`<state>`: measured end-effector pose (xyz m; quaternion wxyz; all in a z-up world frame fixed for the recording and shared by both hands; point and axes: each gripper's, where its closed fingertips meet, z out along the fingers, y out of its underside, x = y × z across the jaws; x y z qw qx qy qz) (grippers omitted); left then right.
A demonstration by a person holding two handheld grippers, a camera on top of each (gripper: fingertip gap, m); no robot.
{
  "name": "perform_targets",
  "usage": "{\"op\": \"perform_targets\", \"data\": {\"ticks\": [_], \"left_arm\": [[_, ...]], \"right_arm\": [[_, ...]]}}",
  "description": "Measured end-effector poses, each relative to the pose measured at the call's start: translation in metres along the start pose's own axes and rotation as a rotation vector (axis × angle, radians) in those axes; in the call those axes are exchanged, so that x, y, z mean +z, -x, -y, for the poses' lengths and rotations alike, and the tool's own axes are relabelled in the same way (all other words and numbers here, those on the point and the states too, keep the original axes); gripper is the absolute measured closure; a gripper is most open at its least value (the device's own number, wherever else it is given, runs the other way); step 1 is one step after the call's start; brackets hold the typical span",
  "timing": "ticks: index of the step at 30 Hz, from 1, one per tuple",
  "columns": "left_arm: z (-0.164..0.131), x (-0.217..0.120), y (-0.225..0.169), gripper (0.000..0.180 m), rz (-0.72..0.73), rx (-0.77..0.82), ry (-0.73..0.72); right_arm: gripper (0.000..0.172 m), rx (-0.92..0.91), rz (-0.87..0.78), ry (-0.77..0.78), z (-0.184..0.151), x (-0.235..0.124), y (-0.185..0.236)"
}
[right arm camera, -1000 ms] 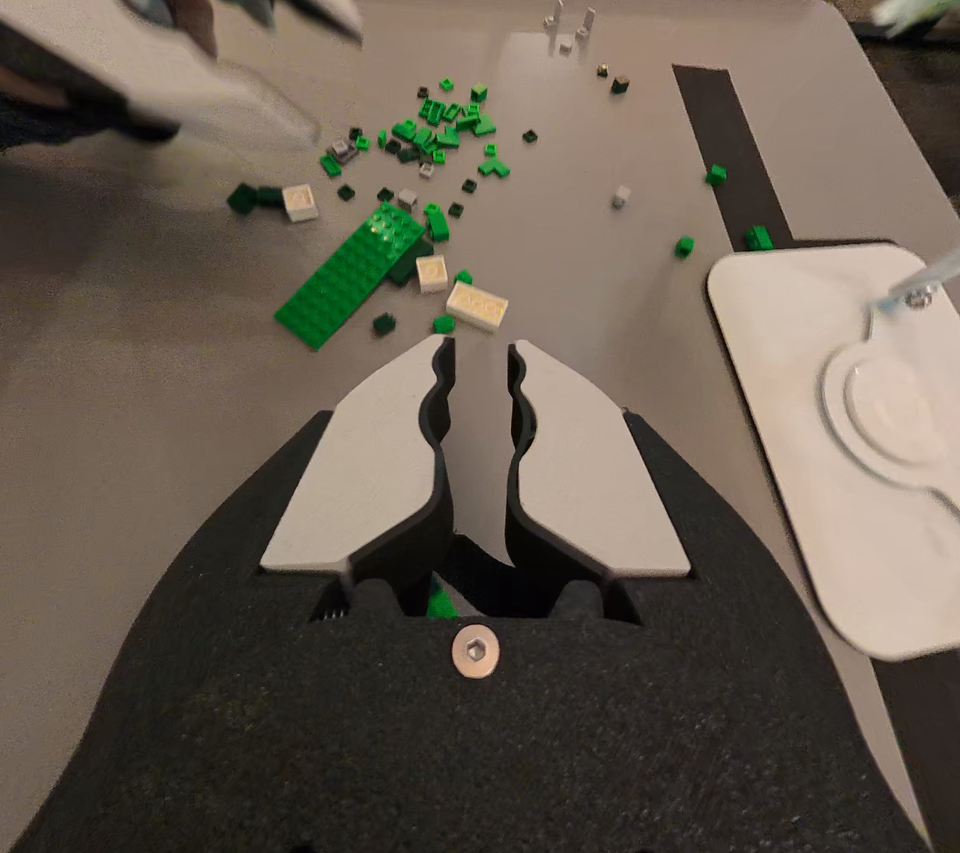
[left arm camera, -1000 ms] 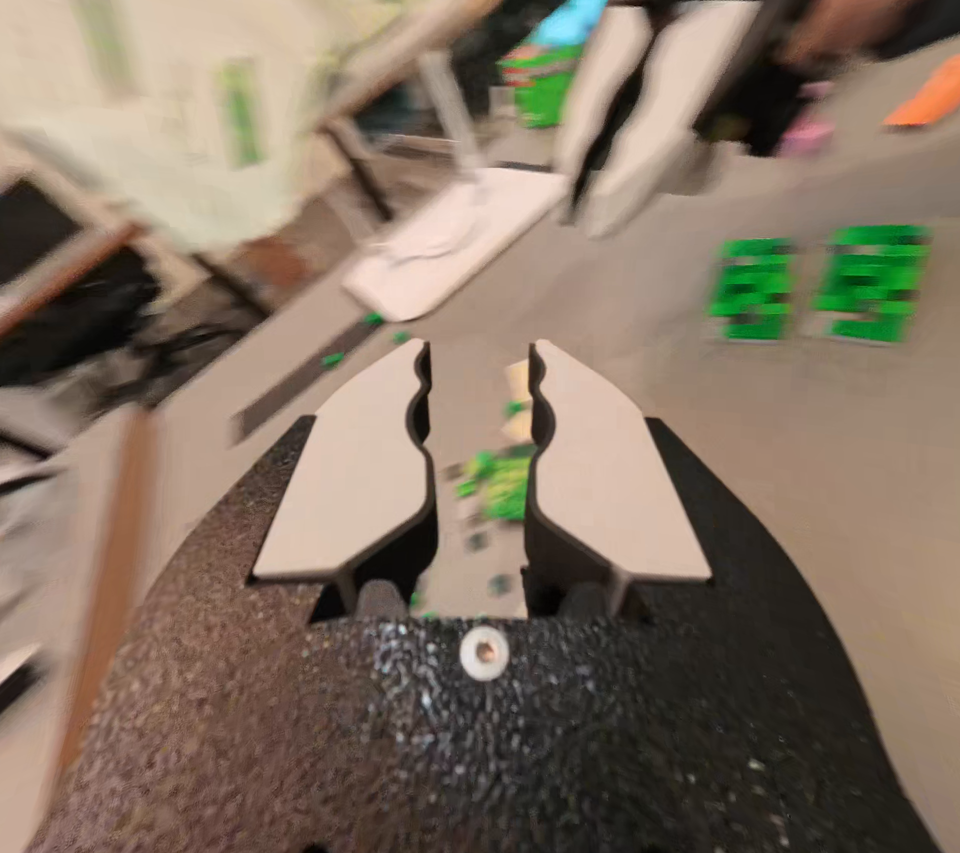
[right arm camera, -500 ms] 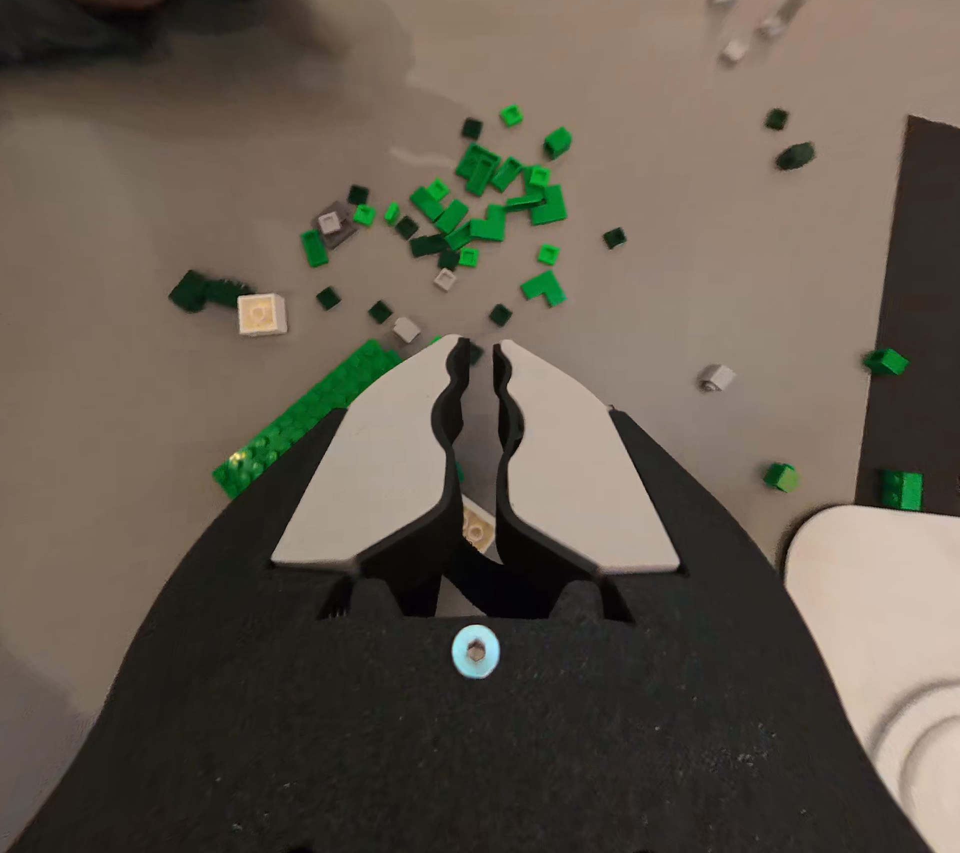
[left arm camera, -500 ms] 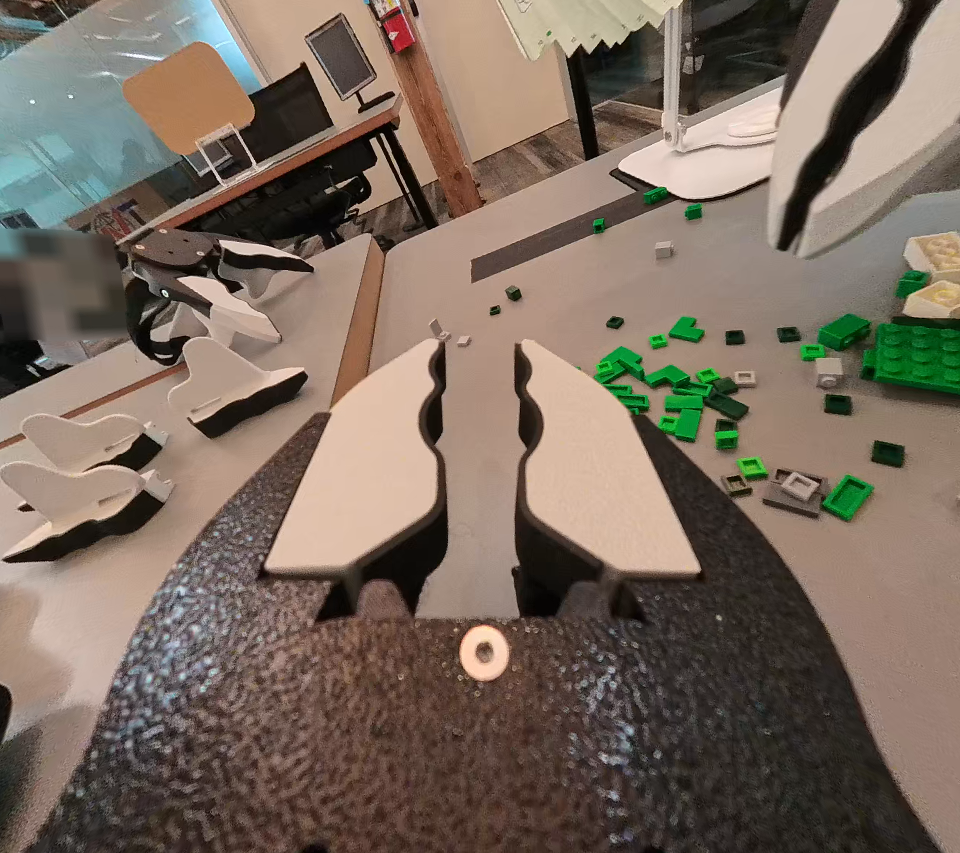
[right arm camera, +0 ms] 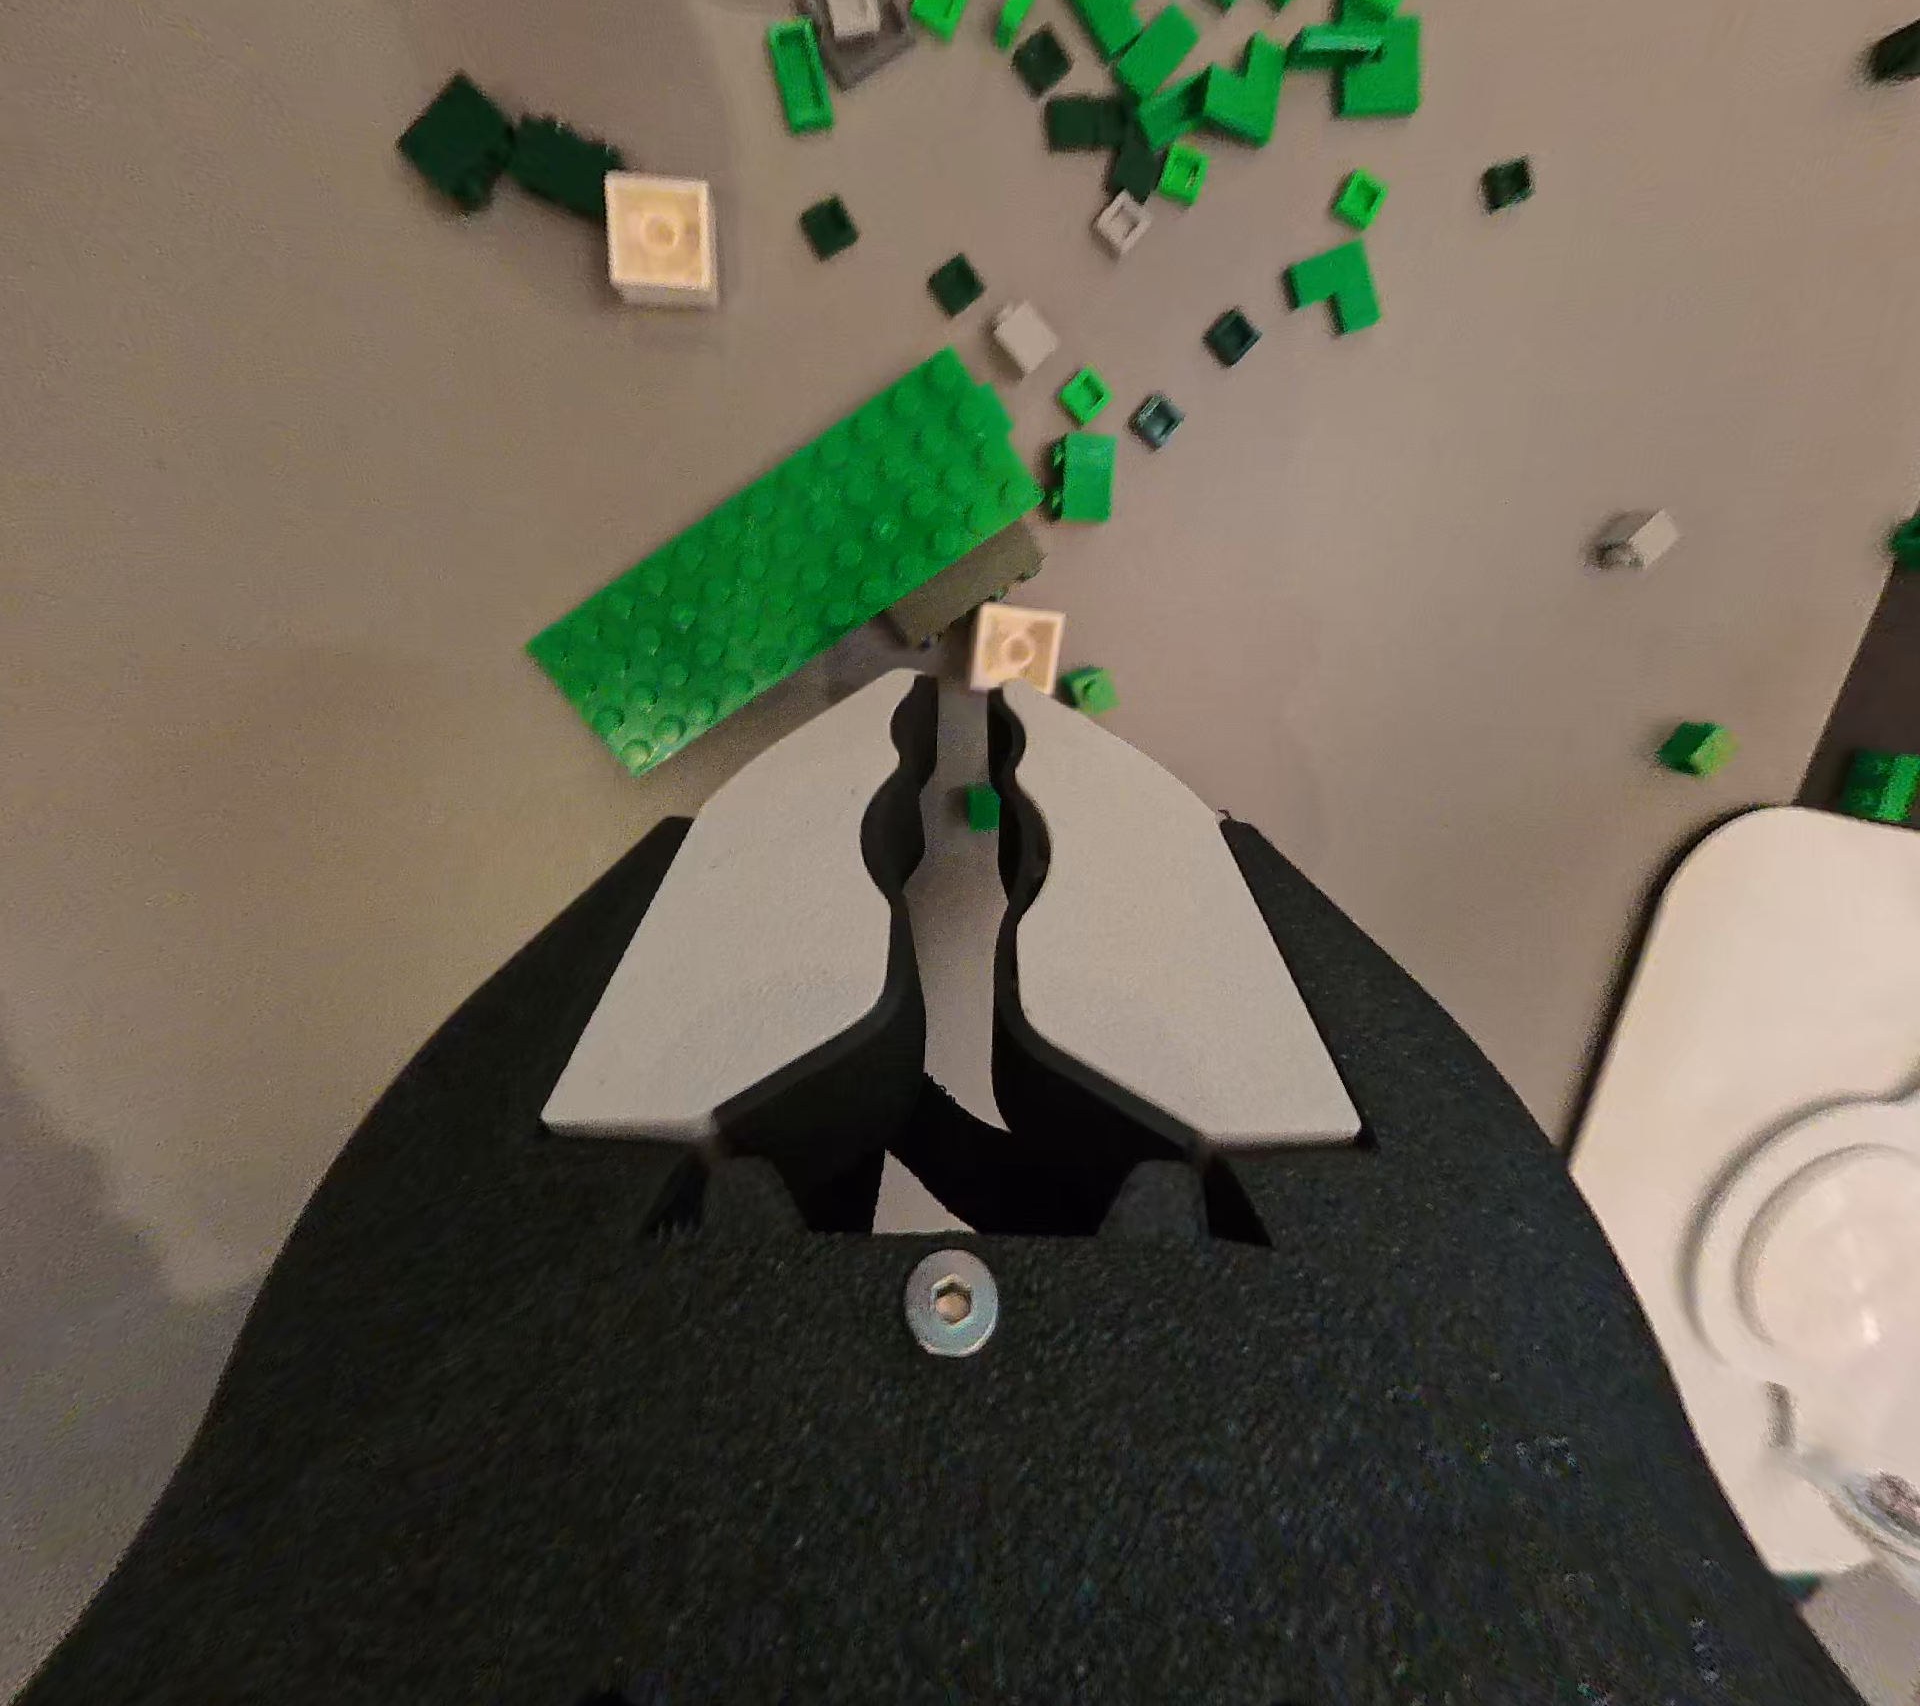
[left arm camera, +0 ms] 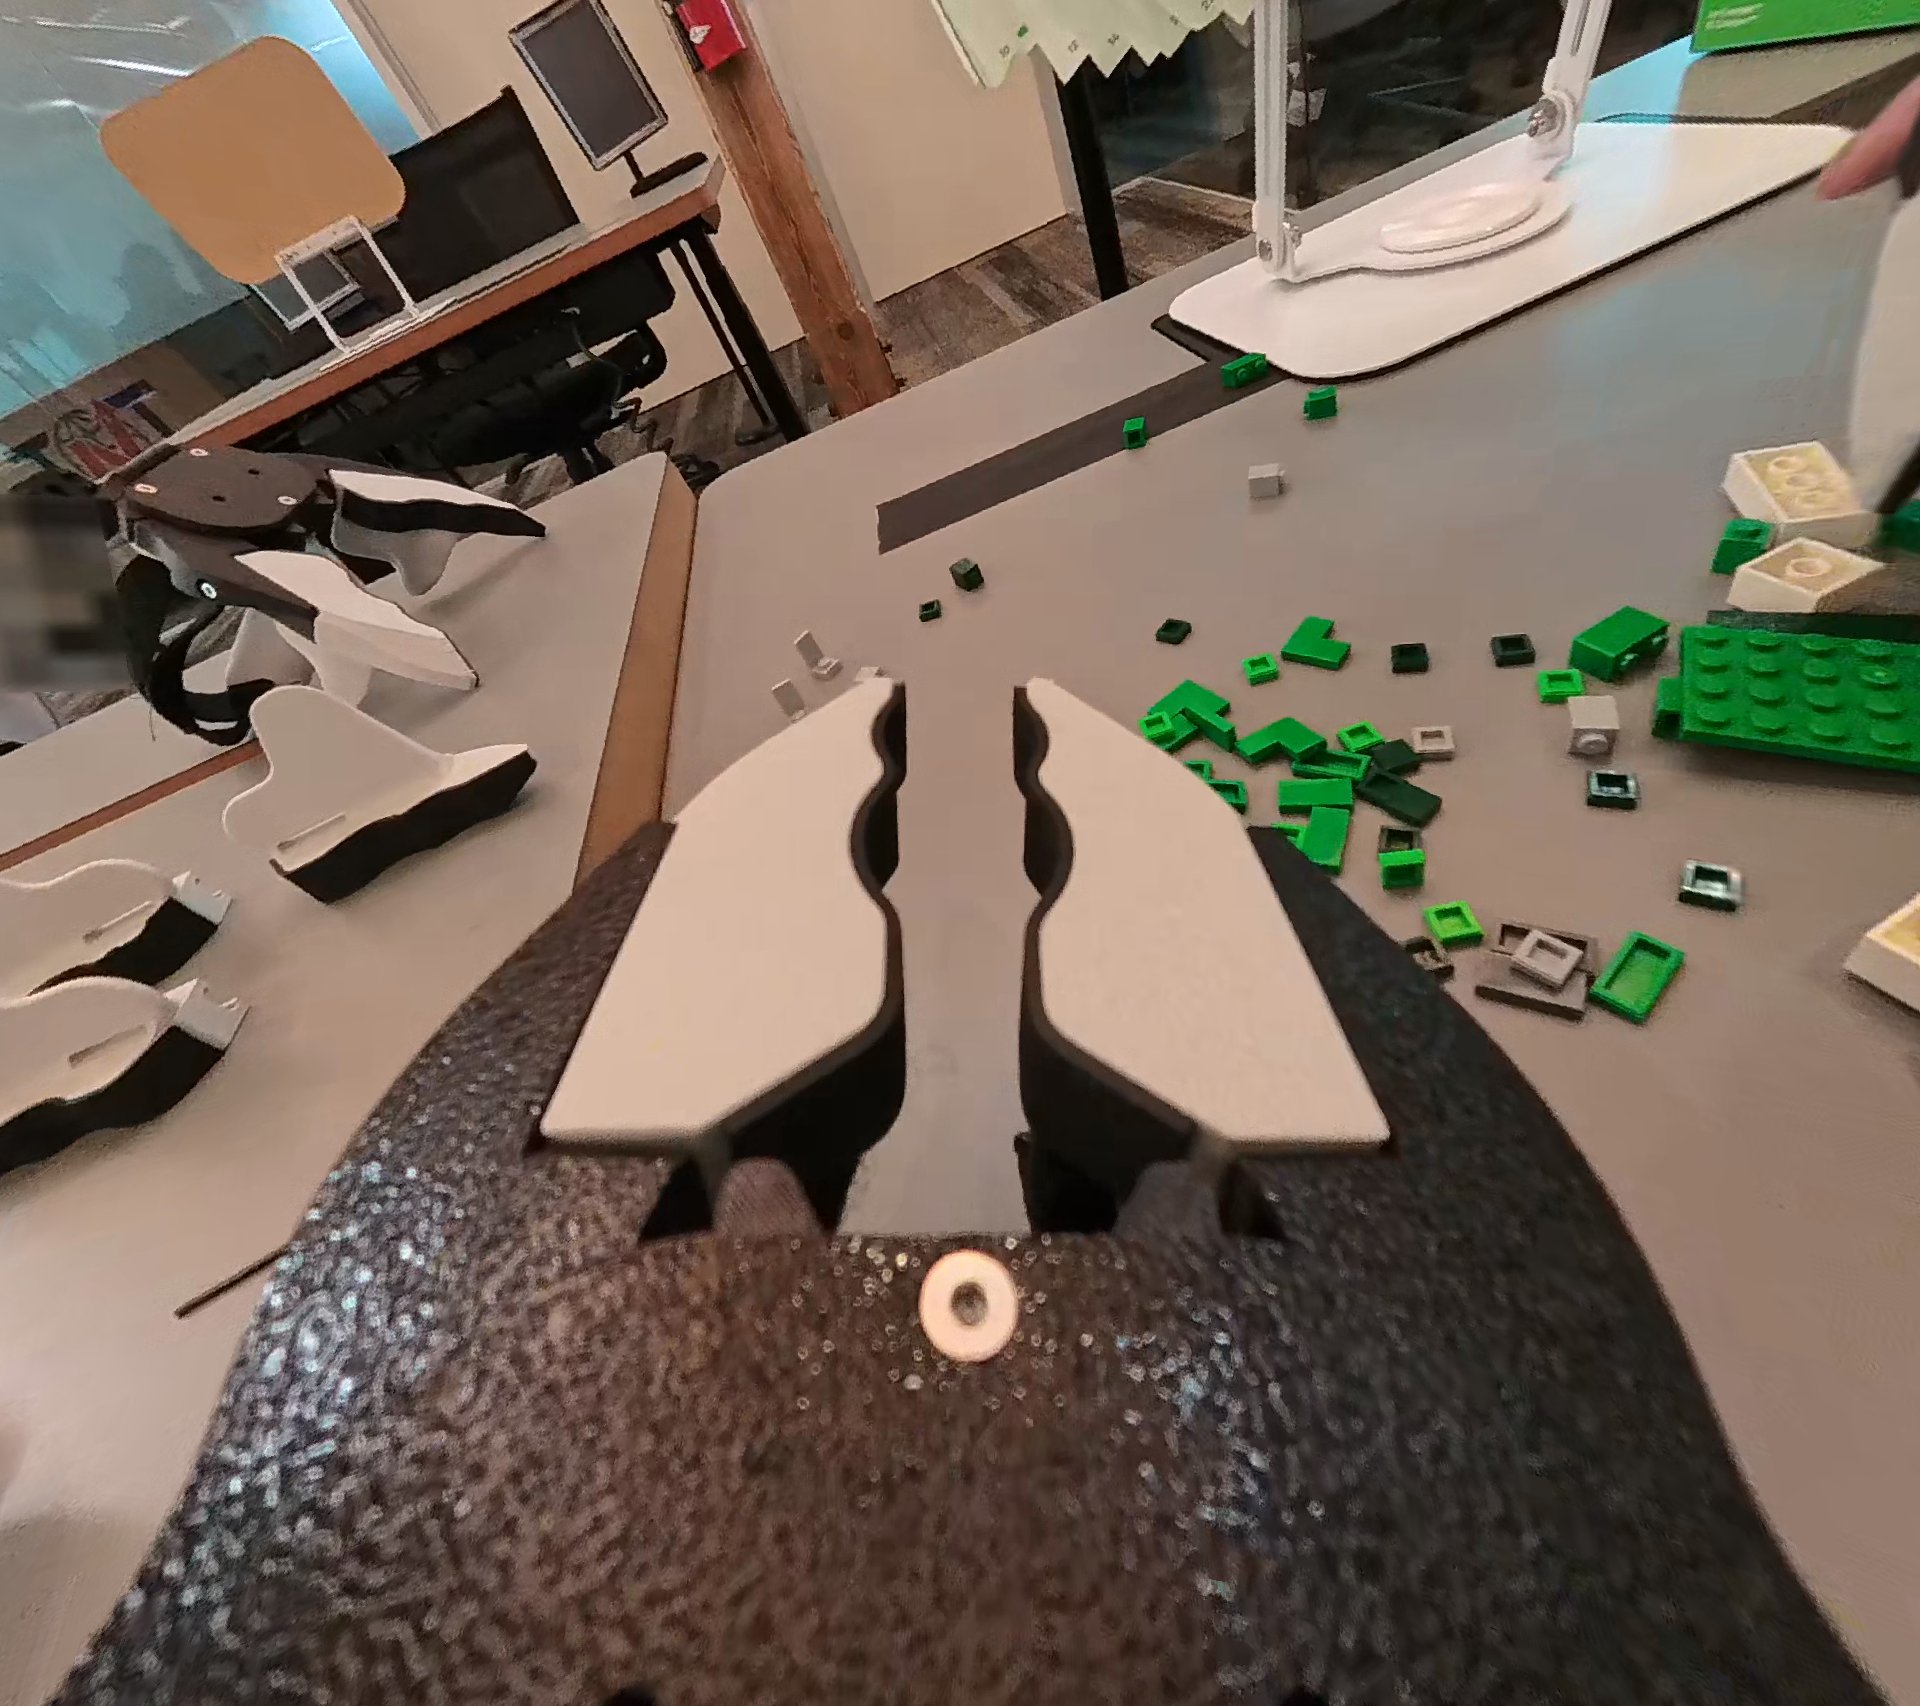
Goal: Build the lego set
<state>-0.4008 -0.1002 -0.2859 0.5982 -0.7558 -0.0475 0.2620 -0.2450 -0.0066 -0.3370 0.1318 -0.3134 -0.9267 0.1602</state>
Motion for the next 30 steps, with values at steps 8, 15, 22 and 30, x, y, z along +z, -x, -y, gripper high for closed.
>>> {"op": "perform_targets", "data": {"ticks": [8,15,22,30], "left_arm": [[0.001,0.002,-0.005,0.165,-0.021,0.009,-0.001],[0.001,0.002,-0.008,0.167,-0.031,0.029,0.002],[0.003,0.001,-0.005,0.167,-0.026,-0.002,-0.013],[0.003,0.0,-0.004,0.167,-0.03,-0.015,-0.018]], "right_arm": [[0.159,-0.008,0.069,-0.057,-0.002,-0.003,0.024],[0.164,-0.148,0.192,-0.161,0.056,0.004,0.052],[0.165,-0.253,0.069,-0.054,0.066,0.029,0.018],[0.16,-0.408,0.144,0.023,0.063,0.044,0.02]]}}
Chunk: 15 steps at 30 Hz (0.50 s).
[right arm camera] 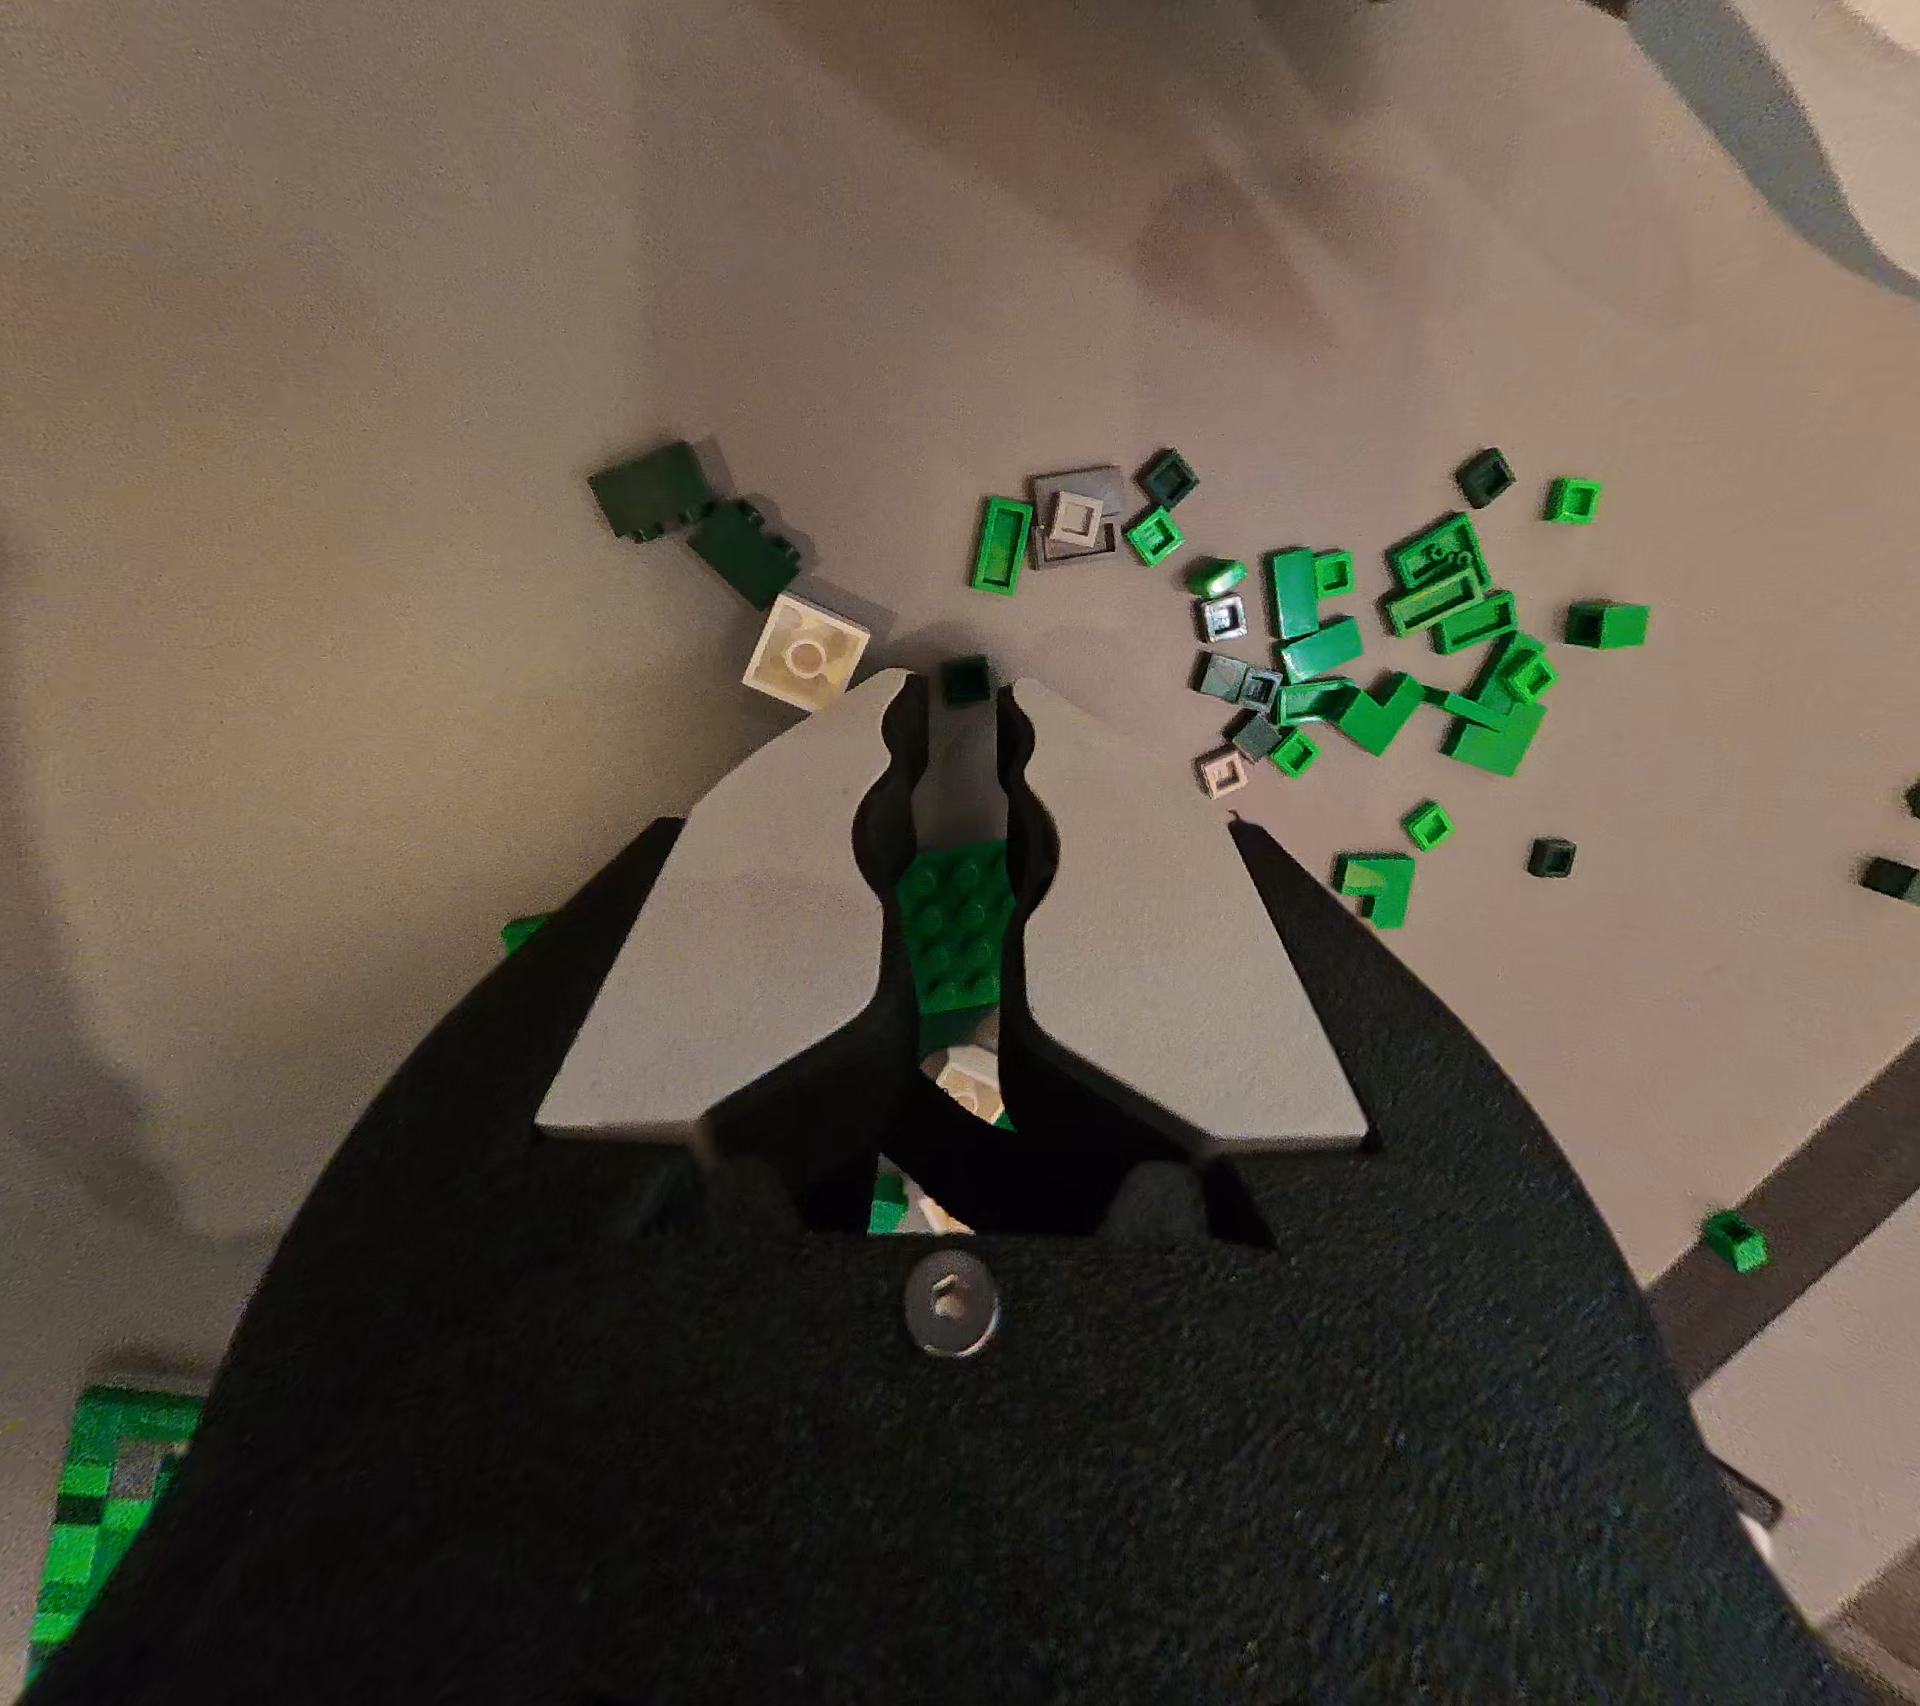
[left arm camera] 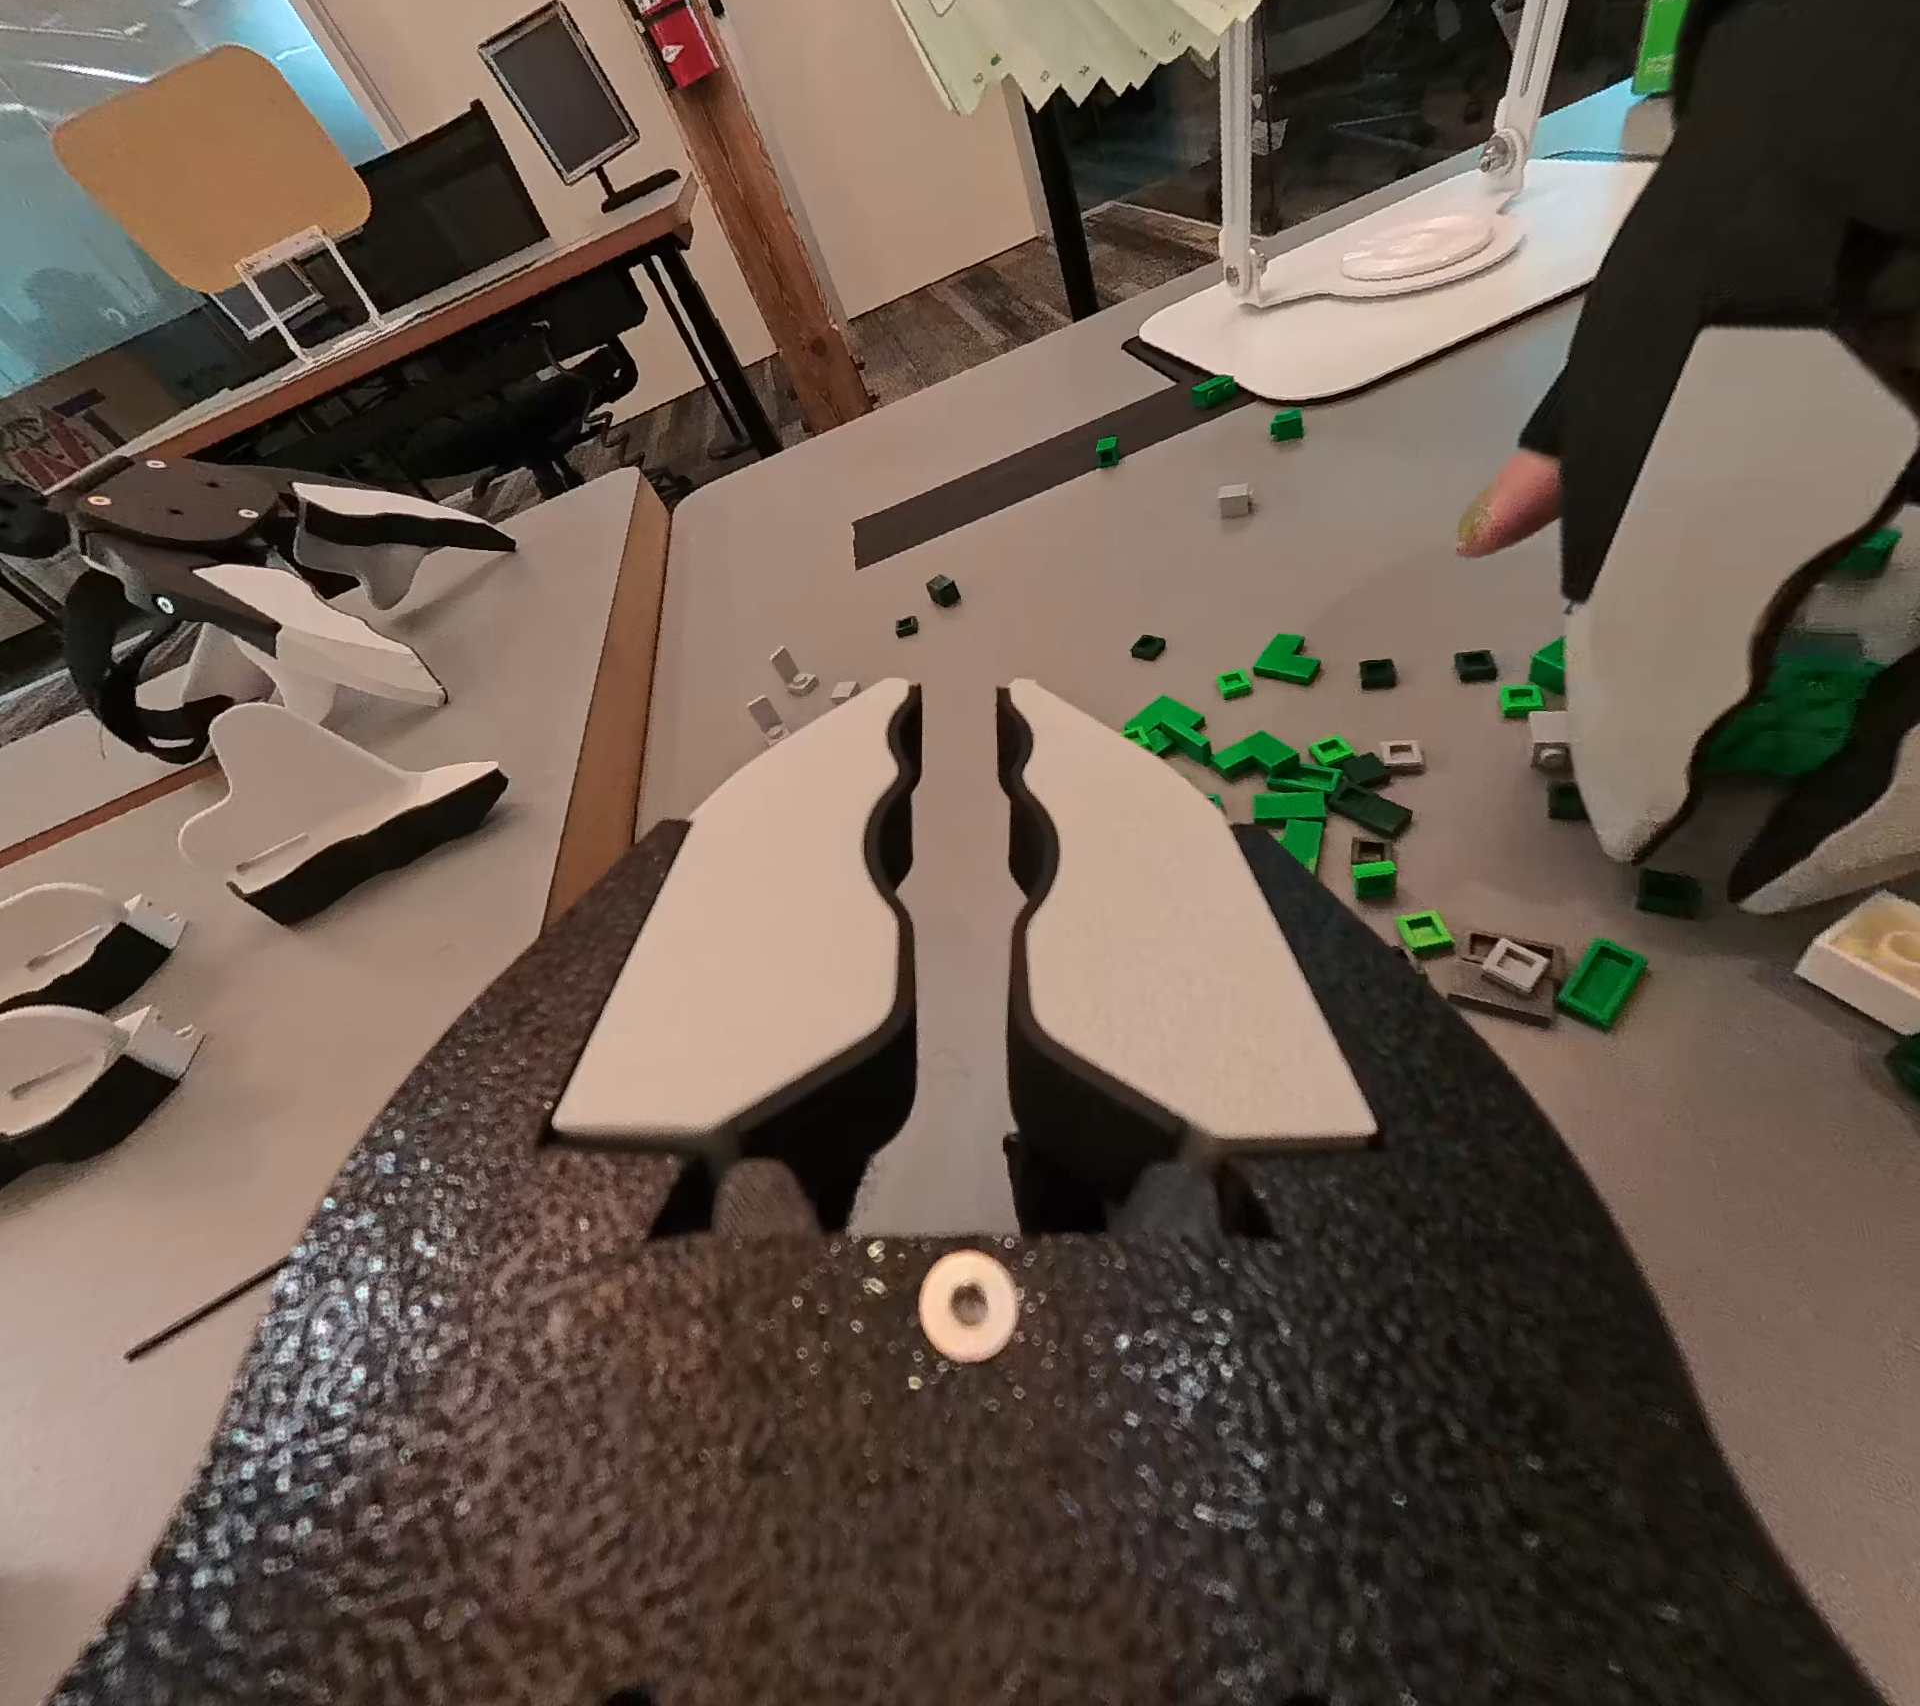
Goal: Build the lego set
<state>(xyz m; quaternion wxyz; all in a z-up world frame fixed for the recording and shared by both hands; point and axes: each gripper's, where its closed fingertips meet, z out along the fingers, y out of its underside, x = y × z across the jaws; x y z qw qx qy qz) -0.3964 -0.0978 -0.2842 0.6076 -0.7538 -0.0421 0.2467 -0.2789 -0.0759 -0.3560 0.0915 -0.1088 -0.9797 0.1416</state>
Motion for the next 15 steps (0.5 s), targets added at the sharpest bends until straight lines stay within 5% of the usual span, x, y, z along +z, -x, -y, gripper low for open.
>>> {"op": "perform_targets", "data": {"ticks": [8,15], "left_arm": [[0.02,-0.006,-0.021,0.165,-0.136,0.07,-0.121],[0.049,-0.035,-0.111,0.148,-0.373,0.619,-0.338]], "right_arm": [[0.165,0.088,0.011,-0.073,0.005,-0.007,-0.002],[0.165,0.389,0.243,-0.405,0.016,-0.068,0.017]]}}
